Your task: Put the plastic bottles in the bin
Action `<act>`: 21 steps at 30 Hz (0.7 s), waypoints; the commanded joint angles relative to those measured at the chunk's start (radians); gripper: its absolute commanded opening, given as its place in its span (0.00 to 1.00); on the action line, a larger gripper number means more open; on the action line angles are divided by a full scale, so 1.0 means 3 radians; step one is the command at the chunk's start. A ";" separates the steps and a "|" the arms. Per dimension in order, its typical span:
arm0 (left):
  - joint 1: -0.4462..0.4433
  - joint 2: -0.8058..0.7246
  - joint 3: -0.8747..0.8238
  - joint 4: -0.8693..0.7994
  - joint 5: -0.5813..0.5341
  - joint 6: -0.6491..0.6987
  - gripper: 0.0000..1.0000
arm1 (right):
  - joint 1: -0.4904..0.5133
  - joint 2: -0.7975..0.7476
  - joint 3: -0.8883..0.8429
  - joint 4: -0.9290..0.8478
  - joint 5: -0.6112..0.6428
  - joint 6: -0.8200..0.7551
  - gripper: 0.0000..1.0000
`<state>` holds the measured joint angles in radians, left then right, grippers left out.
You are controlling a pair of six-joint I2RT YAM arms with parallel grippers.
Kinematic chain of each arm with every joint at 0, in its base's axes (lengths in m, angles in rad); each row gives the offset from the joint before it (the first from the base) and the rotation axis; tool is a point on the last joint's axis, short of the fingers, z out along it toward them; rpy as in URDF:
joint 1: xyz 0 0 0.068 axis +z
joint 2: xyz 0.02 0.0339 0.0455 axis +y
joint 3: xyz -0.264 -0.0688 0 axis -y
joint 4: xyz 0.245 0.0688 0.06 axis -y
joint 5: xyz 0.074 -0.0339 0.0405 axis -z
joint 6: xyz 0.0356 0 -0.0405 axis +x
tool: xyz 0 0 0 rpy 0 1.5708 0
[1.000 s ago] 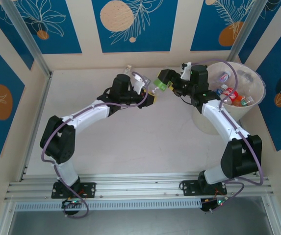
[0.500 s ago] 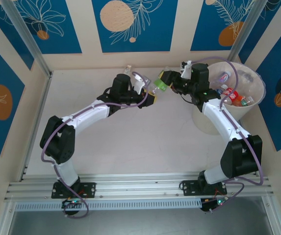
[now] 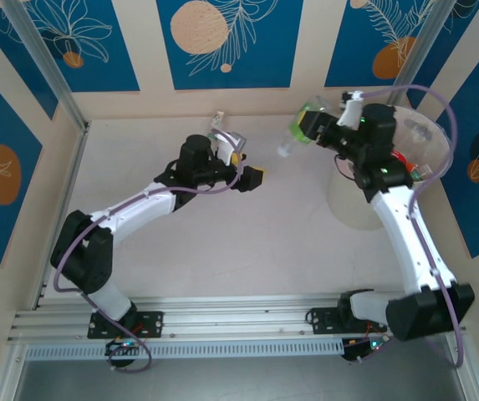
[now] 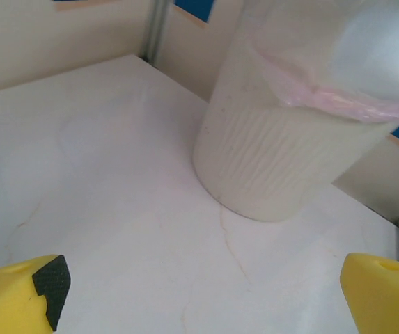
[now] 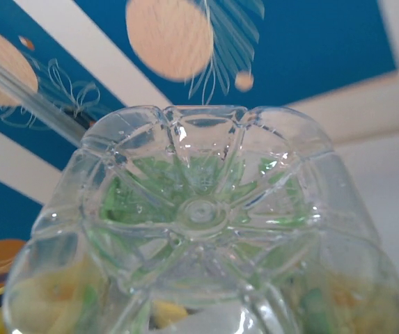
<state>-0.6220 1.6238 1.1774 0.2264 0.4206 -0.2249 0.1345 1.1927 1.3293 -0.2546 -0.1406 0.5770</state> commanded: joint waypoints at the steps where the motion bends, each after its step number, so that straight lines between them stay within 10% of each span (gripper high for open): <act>1: 0.0022 -0.0125 -0.0157 0.0272 -0.0505 -0.0099 1.00 | -0.0129 -0.0283 0.0104 -0.0257 0.0451 -0.0400 0.48; 21: 0.0086 -0.0083 -0.0229 0.0227 -0.0698 -0.0171 1.00 | -0.1995 -0.0611 0.0356 -0.1623 0.1234 -0.0365 0.51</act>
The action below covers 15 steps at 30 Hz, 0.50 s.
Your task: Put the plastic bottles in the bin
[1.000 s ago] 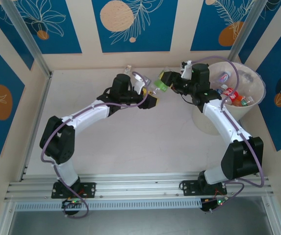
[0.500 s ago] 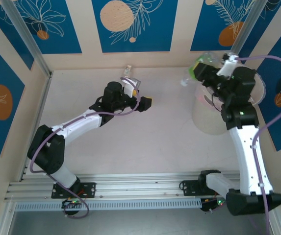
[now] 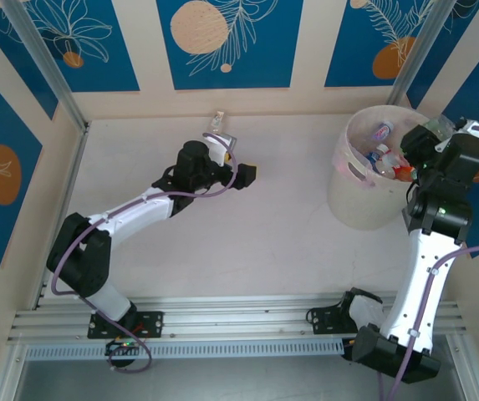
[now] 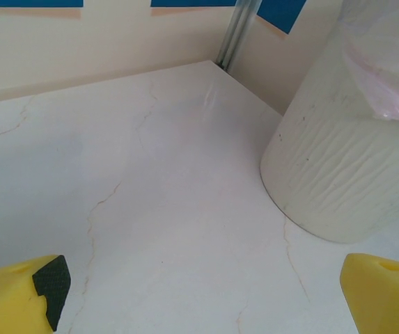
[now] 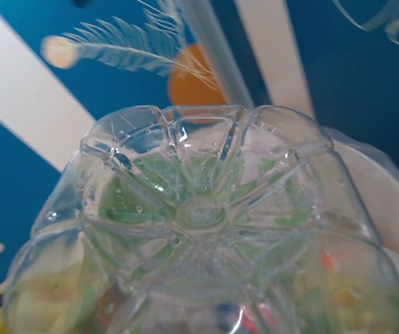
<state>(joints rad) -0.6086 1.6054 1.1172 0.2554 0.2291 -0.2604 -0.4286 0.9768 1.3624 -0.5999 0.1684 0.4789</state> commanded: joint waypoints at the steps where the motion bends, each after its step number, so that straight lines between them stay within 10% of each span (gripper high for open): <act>1: 0.0056 -0.0016 -0.0020 0.0127 -0.0054 -0.0053 1.00 | -0.0153 0.0163 0.0346 -0.0616 0.0199 -0.0028 0.51; 8: 0.0125 0.0053 0.0070 0.0054 -0.0024 -0.0116 1.00 | -0.0248 0.0474 0.0426 -0.0988 0.0306 -0.0096 0.56; 15: 0.0172 -0.0007 -0.0079 0.0122 -0.0185 -0.0250 1.00 | -0.0235 0.0667 0.0521 -0.1000 0.0288 -0.0211 0.85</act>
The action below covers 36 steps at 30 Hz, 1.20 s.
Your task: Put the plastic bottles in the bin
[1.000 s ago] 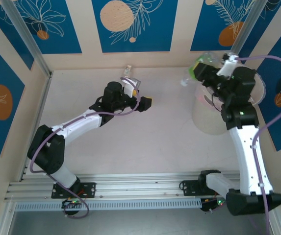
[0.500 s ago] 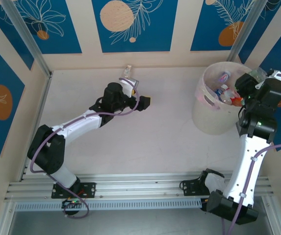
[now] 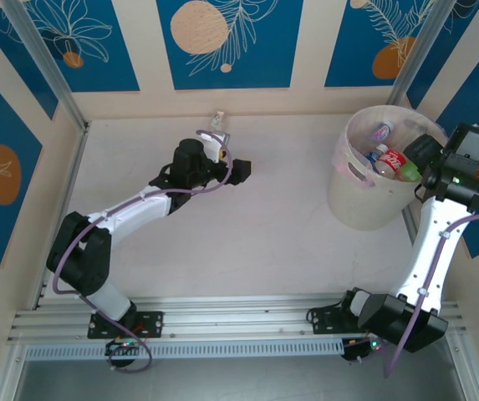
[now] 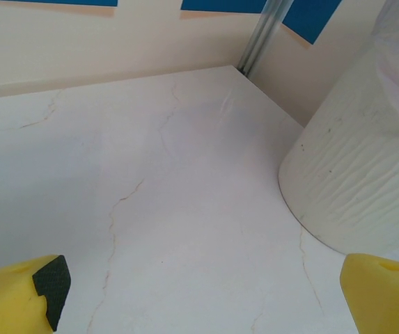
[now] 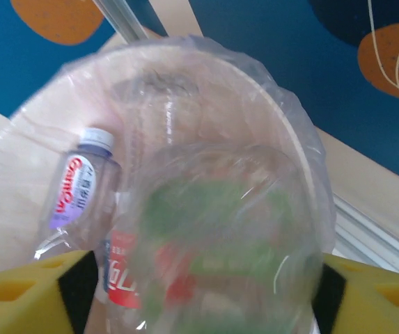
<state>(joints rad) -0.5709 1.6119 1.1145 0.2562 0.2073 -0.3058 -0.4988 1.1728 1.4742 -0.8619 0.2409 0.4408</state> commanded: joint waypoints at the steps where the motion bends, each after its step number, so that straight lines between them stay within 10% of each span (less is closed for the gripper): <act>1: 0.0057 -0.0030 -0.0074 0.0114 -0.0131 -0.0111 1.00 | 0.0021 0.0029 0.0193 -0.0153 0.0164 -0.0071 0.88; 9: 0.0186 -0.0007 -0.0069 0.0018 -0.0354 -0.0270 1.00 | 0.0526 -0.0098 0.0368 -0.0188 0.1260 -0.0169 0.99; 21: 0.0421 0.0174 -0.0073 0.0069 -0.0188 -0.0649 1.00 | 0.0388 0.0221 0.0517 -0.0153 -0.0346 -0.0278 0.98; 36: 0.0518 0.0342 0.0036 0.0026 -0.0093 -0.0763 1.00 | 0.0476 0.0317 0.0656 -0.0295 -0.0154 -0.0262 0.98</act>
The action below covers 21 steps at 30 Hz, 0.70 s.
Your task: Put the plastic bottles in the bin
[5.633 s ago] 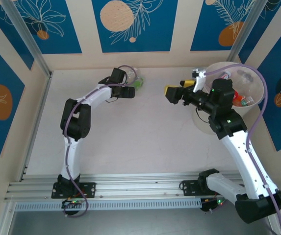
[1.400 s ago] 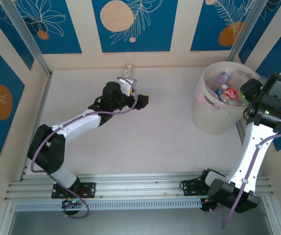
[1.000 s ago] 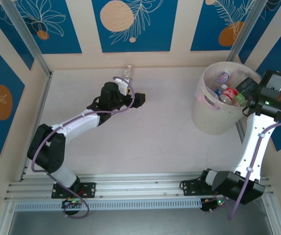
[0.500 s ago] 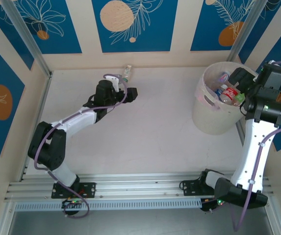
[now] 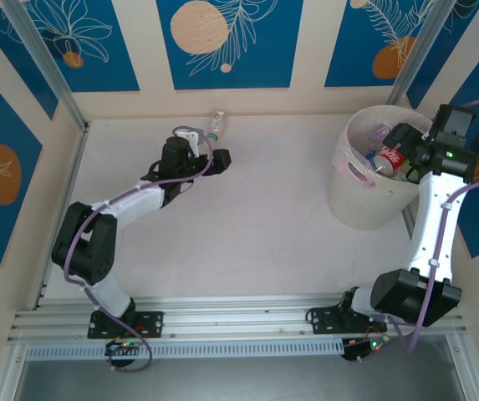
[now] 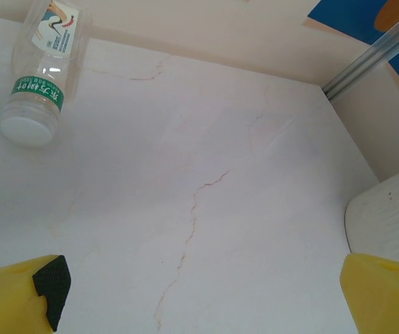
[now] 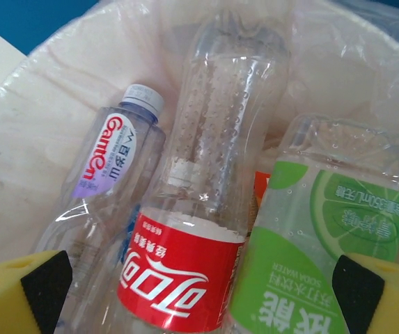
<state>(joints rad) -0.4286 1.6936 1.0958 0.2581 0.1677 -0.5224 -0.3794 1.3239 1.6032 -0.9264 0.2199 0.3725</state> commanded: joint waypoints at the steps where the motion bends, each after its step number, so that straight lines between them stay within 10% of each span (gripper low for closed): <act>1: 0.0051 0.0103 0.0140 -0.0043 0.0009 -0.0037 1.00 | 0.0126 -0.0248 0.0241 -0.0031 -0.0070 -0.0038 0.98; 21: 0.0300 0.2234 0.3235 -0.2553 -0.0678 0.0834 1.00 | 0.1462 -0.1314 -0.1127 0.1855 -0.1536 0.0009 1.00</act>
<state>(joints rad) -0.3424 2.2963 1.9572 -0.3347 0.0128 -0.3367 0.0284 0.9382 1.2755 -0.4706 -0.1833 0.3840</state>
